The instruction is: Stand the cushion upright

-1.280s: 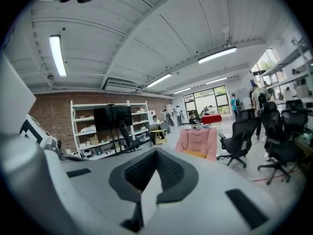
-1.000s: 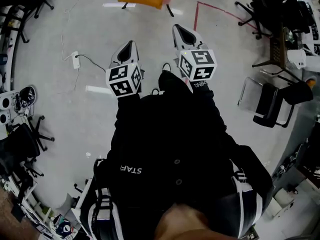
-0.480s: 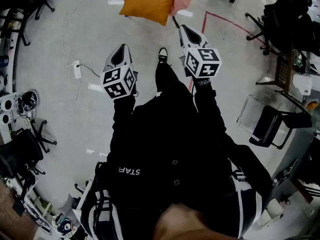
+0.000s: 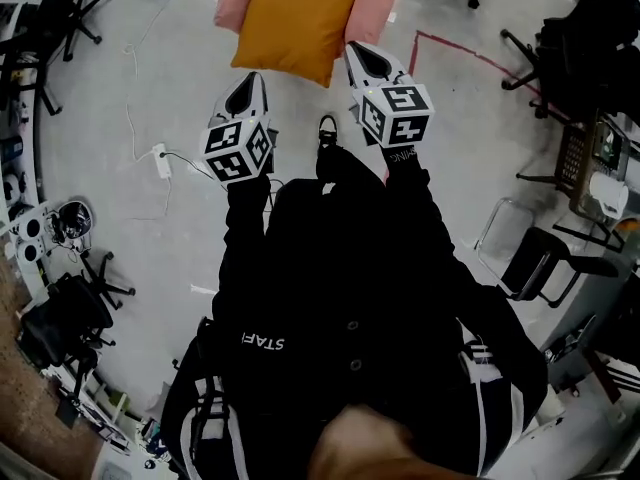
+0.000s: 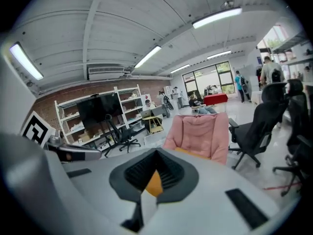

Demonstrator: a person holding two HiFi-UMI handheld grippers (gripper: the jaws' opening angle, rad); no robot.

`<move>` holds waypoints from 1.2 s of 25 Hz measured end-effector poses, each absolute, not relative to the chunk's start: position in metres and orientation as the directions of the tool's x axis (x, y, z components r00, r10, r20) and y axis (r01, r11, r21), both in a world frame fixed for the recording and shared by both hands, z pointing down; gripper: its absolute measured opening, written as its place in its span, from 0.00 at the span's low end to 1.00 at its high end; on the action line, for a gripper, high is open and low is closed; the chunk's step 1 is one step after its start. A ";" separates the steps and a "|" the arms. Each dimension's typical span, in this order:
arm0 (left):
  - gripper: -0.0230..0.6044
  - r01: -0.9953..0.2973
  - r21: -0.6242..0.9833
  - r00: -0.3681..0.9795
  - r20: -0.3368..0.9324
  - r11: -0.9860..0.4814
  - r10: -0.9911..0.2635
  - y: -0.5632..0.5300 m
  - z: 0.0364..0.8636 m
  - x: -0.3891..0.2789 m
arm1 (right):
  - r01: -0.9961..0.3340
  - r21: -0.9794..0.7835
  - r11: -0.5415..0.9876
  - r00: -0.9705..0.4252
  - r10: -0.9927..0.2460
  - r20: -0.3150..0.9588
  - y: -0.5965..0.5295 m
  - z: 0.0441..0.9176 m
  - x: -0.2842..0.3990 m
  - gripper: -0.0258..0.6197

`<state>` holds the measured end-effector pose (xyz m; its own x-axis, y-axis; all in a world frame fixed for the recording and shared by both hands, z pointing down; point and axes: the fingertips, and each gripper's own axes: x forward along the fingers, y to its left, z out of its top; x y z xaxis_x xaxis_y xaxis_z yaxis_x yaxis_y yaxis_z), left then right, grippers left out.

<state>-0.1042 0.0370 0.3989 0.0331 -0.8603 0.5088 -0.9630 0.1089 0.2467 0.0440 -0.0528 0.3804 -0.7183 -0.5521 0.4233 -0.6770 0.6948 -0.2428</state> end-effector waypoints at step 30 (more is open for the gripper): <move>0.04 -0.973 0.211 0.104 0.774 0.099 -0.624 -0.194 0.662 -0.203 | -0.850 -0.306 0.429 -0.495 -0.449 0.744 -0.228 0.648 -0.035 0.06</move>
